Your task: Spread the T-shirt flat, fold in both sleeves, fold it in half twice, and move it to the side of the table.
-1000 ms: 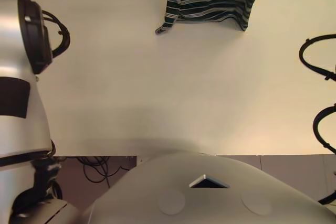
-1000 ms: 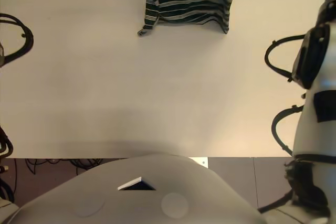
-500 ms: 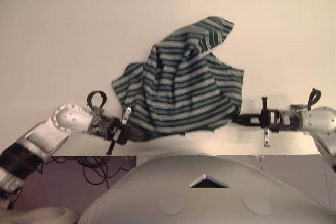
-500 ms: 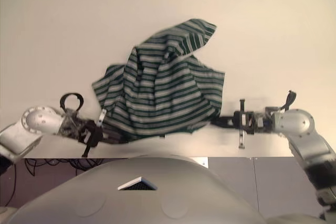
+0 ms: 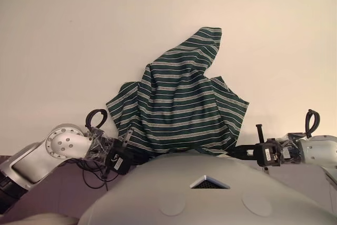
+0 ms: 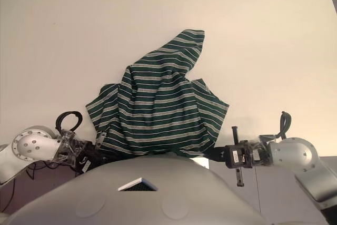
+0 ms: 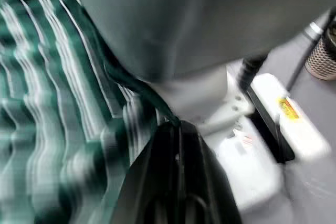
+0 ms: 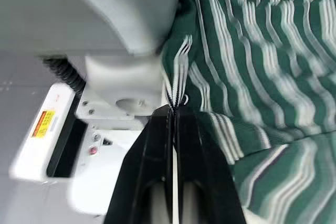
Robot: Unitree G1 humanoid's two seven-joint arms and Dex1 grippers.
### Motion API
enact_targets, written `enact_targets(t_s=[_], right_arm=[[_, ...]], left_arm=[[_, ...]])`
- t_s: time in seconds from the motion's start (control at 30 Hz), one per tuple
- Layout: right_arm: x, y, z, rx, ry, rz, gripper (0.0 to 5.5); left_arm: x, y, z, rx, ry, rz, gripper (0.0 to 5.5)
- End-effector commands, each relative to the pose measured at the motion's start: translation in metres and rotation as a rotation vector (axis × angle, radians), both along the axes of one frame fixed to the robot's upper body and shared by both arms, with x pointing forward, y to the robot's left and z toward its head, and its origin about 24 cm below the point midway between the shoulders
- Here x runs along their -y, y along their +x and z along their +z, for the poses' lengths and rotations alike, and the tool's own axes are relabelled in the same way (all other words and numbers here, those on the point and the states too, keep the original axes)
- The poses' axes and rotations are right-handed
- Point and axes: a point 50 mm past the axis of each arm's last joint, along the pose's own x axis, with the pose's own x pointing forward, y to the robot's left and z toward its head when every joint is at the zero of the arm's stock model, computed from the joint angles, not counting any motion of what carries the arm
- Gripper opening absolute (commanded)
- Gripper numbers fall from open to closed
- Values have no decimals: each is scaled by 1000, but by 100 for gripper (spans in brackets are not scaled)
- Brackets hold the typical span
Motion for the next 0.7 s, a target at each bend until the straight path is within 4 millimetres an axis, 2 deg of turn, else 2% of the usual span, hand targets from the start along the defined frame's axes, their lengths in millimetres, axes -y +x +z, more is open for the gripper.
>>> enact_targets(t_s=[0.03, 0.17, 0.3, 0.37, 0.43, 0.53, 0.7], right_arm=[[-4, 77, 27, 405, 131, -272, 4], [-18, 134, 59, 561, 333, -428, 4], [-16, 197, 97, 775, 375, -609, 4], [-15, 227, 114, 846, 370, -682, 4], [-15, 259, 138, 921, 364, -746, 4], [-16, 291, 169, 990, 329, -825, 4], [-12, 310, 200, 1085, 300, -956, 4]], left_arm=[[-2, 84, 36, 352, -145, 311, 0], [-3, 149, 89, 568, -305, 528, 0], [-19, 220, 121, 940, -156, 696, 0], [-18, 252, 132, 1025, -106, 747, 0], [-10, 284, 151, 1117, -58, 816, 0], [9, 308, 192, 1259, -15, 881, 0], [26, 316, 239, 1438, 0, 983, 0]])
